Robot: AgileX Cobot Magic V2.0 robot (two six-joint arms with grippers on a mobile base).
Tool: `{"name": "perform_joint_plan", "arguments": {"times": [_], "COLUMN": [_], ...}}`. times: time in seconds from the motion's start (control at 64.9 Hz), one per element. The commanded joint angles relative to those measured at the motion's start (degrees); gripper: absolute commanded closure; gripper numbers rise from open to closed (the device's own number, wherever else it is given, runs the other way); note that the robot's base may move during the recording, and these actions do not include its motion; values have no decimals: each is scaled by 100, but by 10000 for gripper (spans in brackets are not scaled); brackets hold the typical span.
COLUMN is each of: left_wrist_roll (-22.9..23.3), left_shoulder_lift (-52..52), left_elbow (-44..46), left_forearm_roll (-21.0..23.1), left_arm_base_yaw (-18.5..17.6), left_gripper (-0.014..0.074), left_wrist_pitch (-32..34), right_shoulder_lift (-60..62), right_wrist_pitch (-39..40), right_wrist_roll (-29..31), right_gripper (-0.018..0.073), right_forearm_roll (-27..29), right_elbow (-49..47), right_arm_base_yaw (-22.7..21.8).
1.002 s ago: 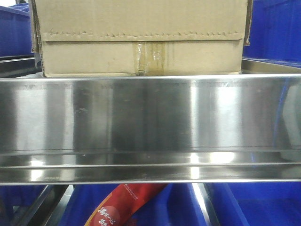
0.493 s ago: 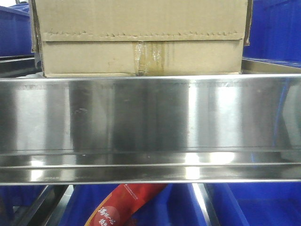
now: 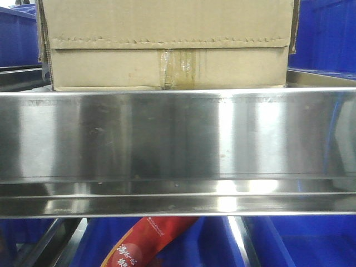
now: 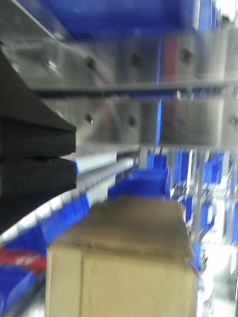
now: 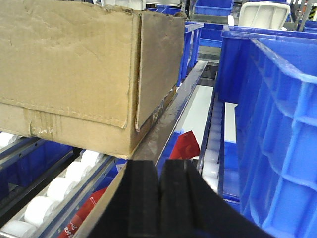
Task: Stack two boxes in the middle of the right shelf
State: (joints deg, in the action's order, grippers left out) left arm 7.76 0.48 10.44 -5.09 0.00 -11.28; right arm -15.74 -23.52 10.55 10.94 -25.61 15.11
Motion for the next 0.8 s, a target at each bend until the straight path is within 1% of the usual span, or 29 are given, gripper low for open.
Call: {"name": "perform_joint_plan", "arguments": {"times": [0.0, 0.077, 0.123, 0.154, 0.185, 0.786], "left_wrist_roll": [-40, -40, -40, -40, -40, -40], "left_shoulder_lift": [-48, -48, -48, -48, -48, -48], "left_elbow": [-553, -1004, -1044, -1044, -1044, -1044], "left_forearm_roll": [112, 100, 100, 74, 24, -22], "left_arm_base_yaw": [219, 251, 251, 251, 251, 251], "left_gripper": [708, 708, 708, 708, 708, 708], "left_wrist_pitch": [914, 1501, 1815, 1506, 1410, 1414], "right_shoulder_lift": [29, 29, 29, 29, 29, 29], "right_wrist_pitch": [165, 165, 165, 165, 165, 154], "right_wrist_roll": [19, 19, 19, 19, 19, 19], "right_gripper": [727, 727, 727, 727, 727, 727], "right_forearm_roll": [-52, -52, -52, -52, -52, -52], "right_elbow": [18, 18, 18, 18, 18, 18], "right_arm_base_yaw": [-12, -12, -12, -12, -12, -12]}}
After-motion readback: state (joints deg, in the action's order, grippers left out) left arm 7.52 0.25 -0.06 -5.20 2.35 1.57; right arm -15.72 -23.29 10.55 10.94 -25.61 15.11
